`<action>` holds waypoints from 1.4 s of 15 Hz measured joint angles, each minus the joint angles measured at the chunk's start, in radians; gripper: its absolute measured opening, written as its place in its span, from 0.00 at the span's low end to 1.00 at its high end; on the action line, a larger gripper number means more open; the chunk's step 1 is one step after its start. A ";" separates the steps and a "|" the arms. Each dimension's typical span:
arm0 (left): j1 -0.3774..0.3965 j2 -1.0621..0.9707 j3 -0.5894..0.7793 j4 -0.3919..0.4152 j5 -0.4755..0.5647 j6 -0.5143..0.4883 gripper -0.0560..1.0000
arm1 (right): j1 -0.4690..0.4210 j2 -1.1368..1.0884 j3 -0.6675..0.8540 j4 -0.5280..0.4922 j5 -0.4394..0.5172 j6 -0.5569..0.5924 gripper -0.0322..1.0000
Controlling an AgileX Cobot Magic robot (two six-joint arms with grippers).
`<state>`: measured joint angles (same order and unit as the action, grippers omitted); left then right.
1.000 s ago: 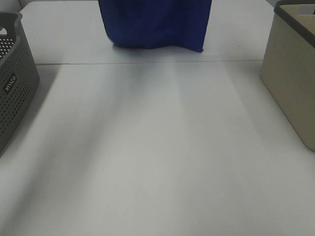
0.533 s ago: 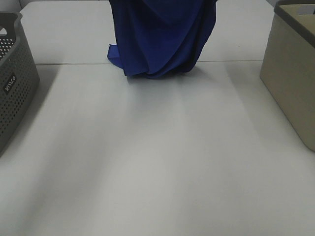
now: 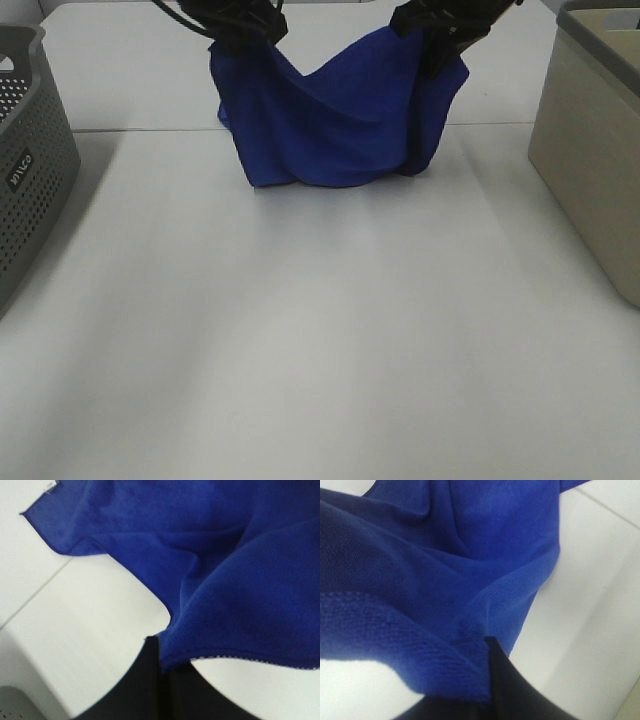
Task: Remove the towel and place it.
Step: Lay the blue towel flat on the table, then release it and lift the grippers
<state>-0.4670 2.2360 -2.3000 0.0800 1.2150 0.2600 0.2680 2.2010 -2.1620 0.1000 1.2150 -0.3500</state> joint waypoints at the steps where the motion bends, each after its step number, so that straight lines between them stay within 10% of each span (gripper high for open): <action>1: 0.000 -0.039 0.075 -0.003 0.000 0.001 0.05 | 0.000 -0.025 0.051 0.010 -0.001 0.000 0.05; 21: -0.101 -0.550 1.145 -0.322 -0.025 0.016 0.05 | 0.002 -0.498 0.941 0.062 -0.003 -0.063 0.05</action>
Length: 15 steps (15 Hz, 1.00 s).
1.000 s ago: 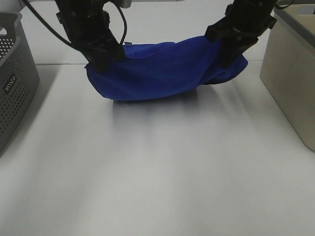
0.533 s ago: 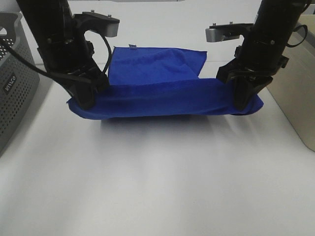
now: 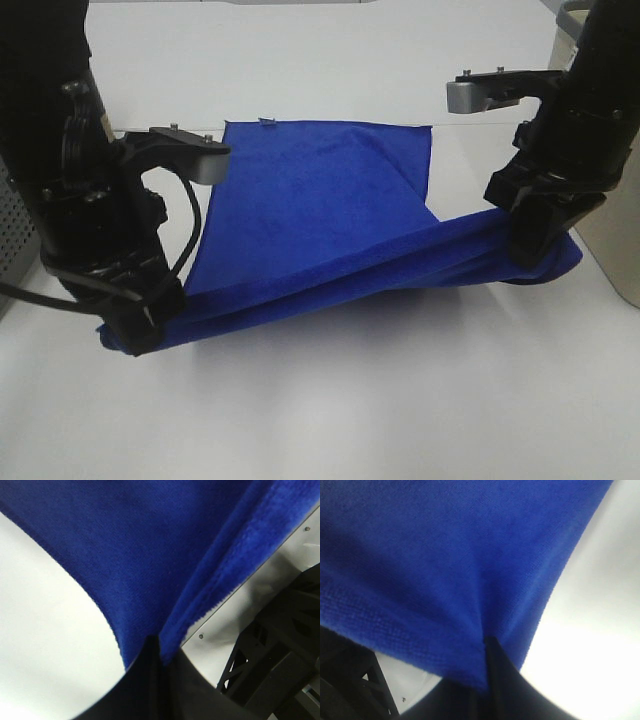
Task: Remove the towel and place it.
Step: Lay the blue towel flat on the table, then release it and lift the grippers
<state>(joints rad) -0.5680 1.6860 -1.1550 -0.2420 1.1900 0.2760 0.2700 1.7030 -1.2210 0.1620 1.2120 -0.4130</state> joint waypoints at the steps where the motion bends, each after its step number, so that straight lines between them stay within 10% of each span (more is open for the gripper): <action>1: -0.005 -0.019 0.027 -0.009 -0.002 -0.015 0.05 | 0.002 -0.024 0.025 0.009 0.000 0.000 0.05; 15: -0.155 -0.101 0.301 -0.123 -0.038 -0.043 0.05 | 0.005 -0.069 0.409 0.135 -0.004 0.030 0.05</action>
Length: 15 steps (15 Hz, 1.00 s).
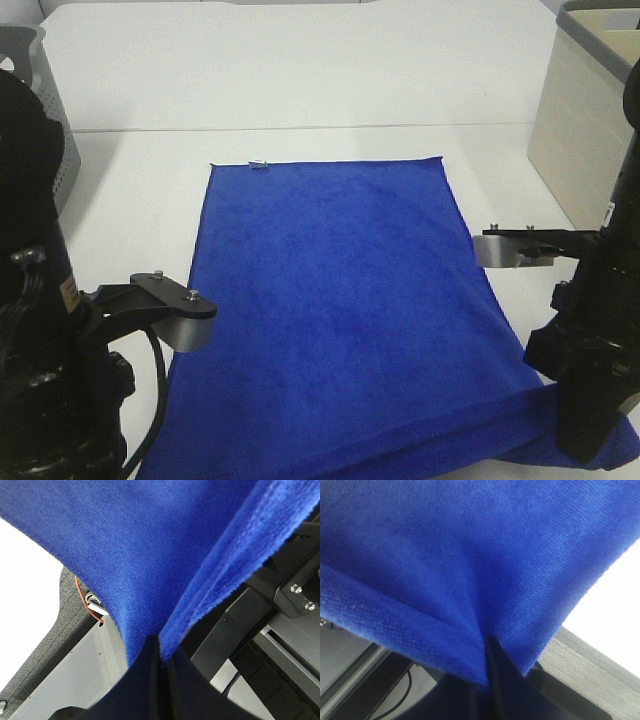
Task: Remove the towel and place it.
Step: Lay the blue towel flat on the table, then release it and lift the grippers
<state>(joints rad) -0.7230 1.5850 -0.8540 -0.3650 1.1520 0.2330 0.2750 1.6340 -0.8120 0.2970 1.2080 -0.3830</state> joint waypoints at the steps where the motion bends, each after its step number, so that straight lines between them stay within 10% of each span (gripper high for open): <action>1: -0.001 0.000 0.003 -0.005 0.000 0.000 0.05 | 0.000 0.000 0.014 0.001 0.000 0.000 0.05; 15: -0.001 0.261 0.033 -0.057 -0.008 0.132 0.05 | 0.000 0.221 0.070 0.084 -0.004 0.005 0.05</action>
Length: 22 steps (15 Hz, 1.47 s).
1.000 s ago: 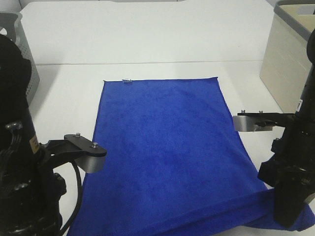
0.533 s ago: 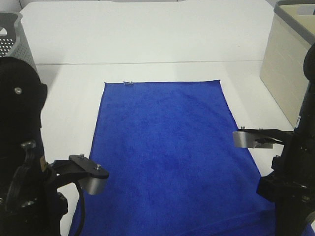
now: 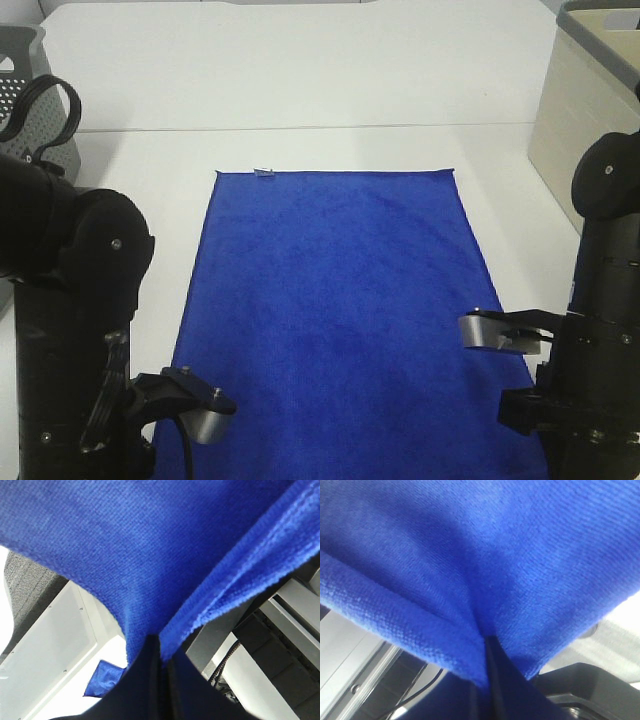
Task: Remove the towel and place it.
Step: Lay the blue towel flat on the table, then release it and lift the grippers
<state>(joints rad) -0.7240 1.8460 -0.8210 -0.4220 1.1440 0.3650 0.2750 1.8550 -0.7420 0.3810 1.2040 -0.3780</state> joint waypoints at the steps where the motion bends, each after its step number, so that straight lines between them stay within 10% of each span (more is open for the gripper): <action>1: 0.000 0.001 0.000 0.000 0.000 0.000 0.05 | 0.000 0.006 0.000 0.002 0.000 0.001 0.05; 15: 0.000 0.009 0.005 -0.012 0.019 -0.004 0.16 | -0.003 0.006 0.000 -0.040 -0.004 0.004 0.34; 22: 0.000 0.009 0.003 -0.021 -0.048 -0.143 0.61 | -0.003 0.006 0.000 -0.026 -0.009 0.099 0.60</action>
<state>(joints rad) -0.7240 1.8550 -0.8180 -0.4430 1.0960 0.2220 0.2720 1.8610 -0.7420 0.3550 1.1950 -0.2790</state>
